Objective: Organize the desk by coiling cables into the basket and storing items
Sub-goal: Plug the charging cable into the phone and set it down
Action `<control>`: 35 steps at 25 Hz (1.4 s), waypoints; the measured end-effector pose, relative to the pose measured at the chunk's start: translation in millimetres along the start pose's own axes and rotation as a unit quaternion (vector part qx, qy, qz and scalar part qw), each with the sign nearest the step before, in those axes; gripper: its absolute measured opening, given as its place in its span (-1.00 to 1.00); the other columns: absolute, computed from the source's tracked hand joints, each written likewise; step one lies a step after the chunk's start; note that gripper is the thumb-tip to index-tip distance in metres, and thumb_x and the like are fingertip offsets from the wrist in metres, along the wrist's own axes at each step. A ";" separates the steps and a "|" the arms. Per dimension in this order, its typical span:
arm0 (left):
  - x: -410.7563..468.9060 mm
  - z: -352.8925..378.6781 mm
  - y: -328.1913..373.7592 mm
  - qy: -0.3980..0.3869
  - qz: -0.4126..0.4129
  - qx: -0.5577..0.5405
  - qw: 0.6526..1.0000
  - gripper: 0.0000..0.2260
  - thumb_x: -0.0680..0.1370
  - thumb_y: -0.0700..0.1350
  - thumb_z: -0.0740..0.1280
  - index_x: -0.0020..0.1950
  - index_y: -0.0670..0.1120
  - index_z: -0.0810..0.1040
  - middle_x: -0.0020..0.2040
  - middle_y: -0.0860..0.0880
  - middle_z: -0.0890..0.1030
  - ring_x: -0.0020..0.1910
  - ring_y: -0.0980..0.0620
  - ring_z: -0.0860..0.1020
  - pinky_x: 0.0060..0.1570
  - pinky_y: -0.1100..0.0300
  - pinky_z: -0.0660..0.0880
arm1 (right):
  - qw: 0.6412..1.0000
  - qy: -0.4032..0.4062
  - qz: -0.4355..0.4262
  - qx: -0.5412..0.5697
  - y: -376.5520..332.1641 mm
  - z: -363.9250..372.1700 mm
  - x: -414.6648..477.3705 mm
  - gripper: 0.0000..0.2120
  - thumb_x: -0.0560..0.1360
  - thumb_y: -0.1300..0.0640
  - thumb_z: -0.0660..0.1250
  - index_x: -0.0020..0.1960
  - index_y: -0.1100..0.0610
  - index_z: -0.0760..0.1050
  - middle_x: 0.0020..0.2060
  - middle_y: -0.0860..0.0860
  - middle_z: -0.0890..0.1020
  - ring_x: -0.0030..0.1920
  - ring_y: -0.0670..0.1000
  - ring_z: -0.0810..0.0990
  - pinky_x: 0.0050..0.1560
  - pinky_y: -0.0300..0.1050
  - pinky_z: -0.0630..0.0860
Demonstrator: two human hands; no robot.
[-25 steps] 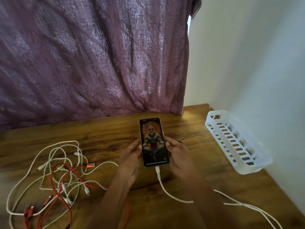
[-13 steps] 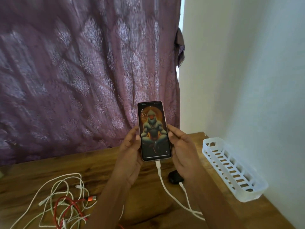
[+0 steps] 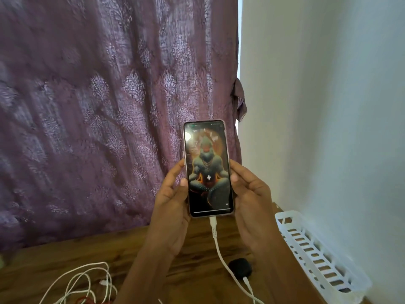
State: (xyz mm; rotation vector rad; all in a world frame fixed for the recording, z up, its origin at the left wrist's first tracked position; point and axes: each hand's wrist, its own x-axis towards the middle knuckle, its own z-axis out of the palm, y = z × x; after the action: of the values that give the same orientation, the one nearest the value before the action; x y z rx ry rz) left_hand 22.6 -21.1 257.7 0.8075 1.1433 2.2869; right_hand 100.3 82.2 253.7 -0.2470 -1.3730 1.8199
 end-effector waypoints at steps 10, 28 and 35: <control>0.9 -0.2 3.9 0.004 0.000 0.011 1.000 -0.70 0.60 -0.19 0.09 0.22 0.11 0.45 0.02 -0.02 0.68 0.00 -0.04 0.64 0.06 -0.15 0.48 | 1.000 -0.007 -0.006 -0.003 -5.3 5.1 -0.3 -0.73 0.59 0.19 0.14 -0.02 -0.10 0.56 -0.06 -0.09 0.67 0.02 0.02 0.64 -0.26 -0.11 0.64; 4.7 -9.7 -3.4 0.015 -0.007 -0.007 1.000 -0.69 0.60 -0.24 0.07 0.20 0.07 0.47 -0.04 0.02 0.69 -0.10 0.05 0.66 -0.21 0.16 0.62 | 1.000 0.008 -0.014 -0.015 11.2 5.5 4.3 -0.75 0.55 0.23 0.18 0.07 -0.01 0.56 -0.17 -0.24 0.68 -0.04 -0.17 0.65 -0.24 -0.34 0.57; 5.3 -9.5 -4.6 0.019 -0.009 -0.021 1.000 -0.69 0.60 -0.25 0.07 0.18 0.06 0.48 -0.05 0.00 0.70 -0.10 0.04 0.67 -0.20 0.18 0.63 | 1.000 0.017 -0.007 -0.007 14.2 5.3 5.1 -0.75 0.55 0.23 0.18 0.09 0.01 0.56 -0.13 -0.20 0.69 -0.01 -0.13 0.65 -0.19 -0.31 0.58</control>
State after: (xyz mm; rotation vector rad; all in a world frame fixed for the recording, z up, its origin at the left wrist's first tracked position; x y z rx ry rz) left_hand 12.9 -20.6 251.0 0.7376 1.1112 2.3137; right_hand 87.0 81.0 245.0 -0.2739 -1.3607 1.7861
